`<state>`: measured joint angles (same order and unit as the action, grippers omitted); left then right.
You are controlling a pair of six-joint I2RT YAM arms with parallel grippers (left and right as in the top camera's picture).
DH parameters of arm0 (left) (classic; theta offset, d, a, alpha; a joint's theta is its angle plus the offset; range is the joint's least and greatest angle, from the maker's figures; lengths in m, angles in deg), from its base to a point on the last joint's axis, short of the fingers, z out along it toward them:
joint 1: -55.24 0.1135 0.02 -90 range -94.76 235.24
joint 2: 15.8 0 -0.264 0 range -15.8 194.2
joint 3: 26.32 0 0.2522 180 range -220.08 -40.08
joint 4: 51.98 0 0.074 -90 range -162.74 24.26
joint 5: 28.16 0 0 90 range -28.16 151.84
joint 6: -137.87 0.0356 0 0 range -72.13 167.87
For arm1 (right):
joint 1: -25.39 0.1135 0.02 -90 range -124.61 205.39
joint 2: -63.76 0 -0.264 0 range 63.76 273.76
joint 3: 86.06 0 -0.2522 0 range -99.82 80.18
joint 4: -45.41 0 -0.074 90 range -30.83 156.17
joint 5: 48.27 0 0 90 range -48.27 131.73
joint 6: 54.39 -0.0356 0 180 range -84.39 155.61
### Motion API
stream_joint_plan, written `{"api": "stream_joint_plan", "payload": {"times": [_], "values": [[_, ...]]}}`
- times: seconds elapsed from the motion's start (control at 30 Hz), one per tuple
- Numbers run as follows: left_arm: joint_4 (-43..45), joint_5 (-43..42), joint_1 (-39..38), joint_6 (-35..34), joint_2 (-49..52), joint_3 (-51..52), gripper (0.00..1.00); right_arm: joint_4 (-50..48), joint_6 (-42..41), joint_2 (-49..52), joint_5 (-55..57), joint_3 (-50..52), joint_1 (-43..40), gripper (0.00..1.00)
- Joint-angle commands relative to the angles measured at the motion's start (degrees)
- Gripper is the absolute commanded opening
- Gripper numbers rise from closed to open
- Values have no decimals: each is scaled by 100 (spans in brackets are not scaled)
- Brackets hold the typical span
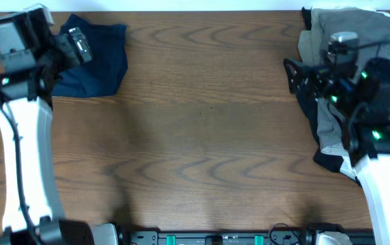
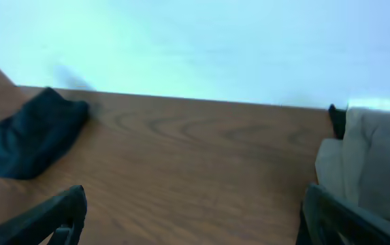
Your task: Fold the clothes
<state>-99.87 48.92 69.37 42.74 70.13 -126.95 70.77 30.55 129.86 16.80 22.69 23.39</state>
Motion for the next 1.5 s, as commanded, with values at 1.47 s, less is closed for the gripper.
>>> {"api": "stream_joint_plan", "payload": {"times": [1.47], "values": [[-39,9,20,-2,-356,-46,98,-1191,-1755,-4424,3519,4295,734,99]]}}
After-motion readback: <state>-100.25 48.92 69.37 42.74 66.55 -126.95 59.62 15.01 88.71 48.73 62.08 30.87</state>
